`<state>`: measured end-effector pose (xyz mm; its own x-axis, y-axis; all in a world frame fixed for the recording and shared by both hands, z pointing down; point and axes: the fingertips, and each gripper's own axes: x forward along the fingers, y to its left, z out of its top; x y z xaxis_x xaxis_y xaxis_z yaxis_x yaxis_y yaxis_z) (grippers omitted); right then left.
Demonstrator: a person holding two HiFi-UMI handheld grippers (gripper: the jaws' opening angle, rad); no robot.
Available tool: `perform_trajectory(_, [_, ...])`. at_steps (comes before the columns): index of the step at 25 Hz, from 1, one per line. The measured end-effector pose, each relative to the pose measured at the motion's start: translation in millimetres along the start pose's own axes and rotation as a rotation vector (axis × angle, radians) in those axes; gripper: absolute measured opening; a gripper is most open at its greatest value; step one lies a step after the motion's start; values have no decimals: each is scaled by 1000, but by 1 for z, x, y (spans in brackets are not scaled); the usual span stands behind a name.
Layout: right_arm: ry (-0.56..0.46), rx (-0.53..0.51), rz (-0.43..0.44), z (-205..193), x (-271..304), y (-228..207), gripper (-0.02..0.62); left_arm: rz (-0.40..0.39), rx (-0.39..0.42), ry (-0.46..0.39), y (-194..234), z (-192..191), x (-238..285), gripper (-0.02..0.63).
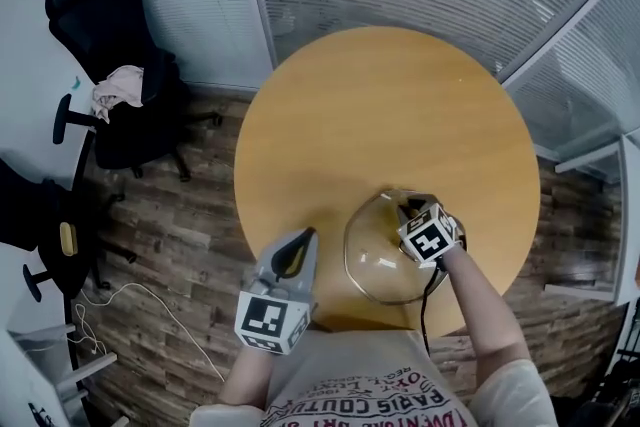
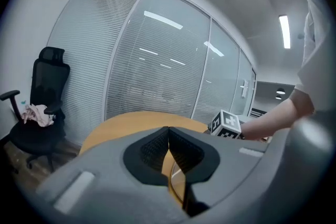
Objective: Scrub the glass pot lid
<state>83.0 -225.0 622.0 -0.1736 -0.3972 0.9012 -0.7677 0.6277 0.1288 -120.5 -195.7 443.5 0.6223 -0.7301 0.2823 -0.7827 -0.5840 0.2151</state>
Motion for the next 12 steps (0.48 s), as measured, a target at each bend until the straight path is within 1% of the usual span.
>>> perform_trajectory(3, [83, -42, -2, -3, 20, -3, 63, 7, -9, 11, 15, -6, 0, 8])
perform_trajectory(7, [158, -98, -5, 5, 38, -3, 63, 26, -23, 7, 30, -7, -1, 8])
perform_trajectory(12, [245, -150, 14, 10, 53, 3, 63, 24, -7, 15, 36, -9, 0, 8])
